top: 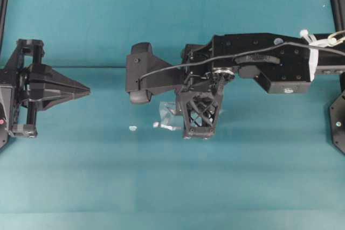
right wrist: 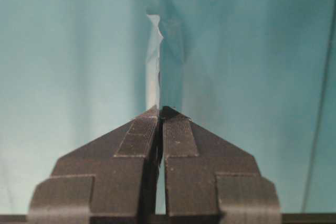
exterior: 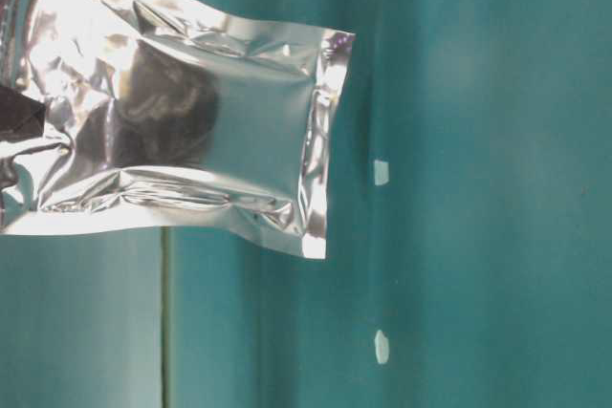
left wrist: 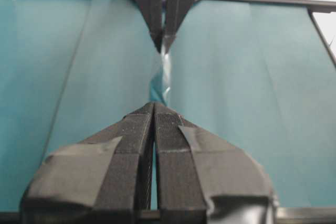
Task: Hand over the silver zip bag and make it stand upright.
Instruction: 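Lift the bag with the right gripper and swing it upright toward center, then hold the bag upright with the right gripper while the left gripper approaches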
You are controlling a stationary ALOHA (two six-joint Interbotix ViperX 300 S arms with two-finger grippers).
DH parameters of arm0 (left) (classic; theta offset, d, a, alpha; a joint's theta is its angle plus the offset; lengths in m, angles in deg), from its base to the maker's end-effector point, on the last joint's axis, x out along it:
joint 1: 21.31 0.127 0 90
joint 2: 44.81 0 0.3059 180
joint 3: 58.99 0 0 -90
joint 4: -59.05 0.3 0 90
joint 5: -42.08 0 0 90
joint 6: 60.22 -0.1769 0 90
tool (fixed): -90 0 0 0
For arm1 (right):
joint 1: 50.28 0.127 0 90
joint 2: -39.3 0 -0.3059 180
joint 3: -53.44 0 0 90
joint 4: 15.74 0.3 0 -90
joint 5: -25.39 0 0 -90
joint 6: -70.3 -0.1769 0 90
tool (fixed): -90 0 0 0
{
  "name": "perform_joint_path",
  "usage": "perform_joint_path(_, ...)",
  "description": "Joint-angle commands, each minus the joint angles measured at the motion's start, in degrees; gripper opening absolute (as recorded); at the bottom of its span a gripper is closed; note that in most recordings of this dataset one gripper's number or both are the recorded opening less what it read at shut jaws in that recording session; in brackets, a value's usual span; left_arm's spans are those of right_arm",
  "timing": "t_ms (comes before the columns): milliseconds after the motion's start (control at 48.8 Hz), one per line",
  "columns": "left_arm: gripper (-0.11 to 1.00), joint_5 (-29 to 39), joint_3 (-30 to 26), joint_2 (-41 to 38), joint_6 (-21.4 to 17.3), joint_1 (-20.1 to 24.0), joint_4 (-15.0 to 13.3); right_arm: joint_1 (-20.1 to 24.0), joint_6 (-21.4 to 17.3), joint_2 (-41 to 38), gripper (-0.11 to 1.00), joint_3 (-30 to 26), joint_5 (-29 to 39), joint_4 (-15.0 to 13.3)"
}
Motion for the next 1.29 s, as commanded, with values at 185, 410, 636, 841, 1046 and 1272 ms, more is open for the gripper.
perform_joint_path(185,0.0,-0.26,0.09,0.97,0.18,1.14,0.18,0.53,0.88,-0.53,0.01,-2.55,-0.18,-0.97)
perform_joint_path(410,0.0,-0.26,0.53,0.7,3.08,2.37,0.18,1.49,1.67,-2.99,0.01,-5.1,0.18,-3.34)
perform_joint_path(636,0.0,-0.62,1.58,0.88,4.66,2.37,0.18,1.85,3.69,-4.92,0.01,-5.54,2.29,-3.78)
perform_joint_path(841,0.02,-0.62,1.85,0.53,5.01,2.37,0.18,1.76,3.69,-5.36,0.01,-5.45,1.93,-3.78)
perform_joint_path(1046,0.49,-0.79,2.81,-0.97,5.1,2.37,0.18,1.76,3.6,-5.8,0.01,-5.62,0.88,-3.87)
perform_joint_path(1272,0.9,-1.93,3.87,-6.42,6.86,2.29,0.18,1.76,3.6,-6.06,0.01,-5.54,0.0,-3.87)
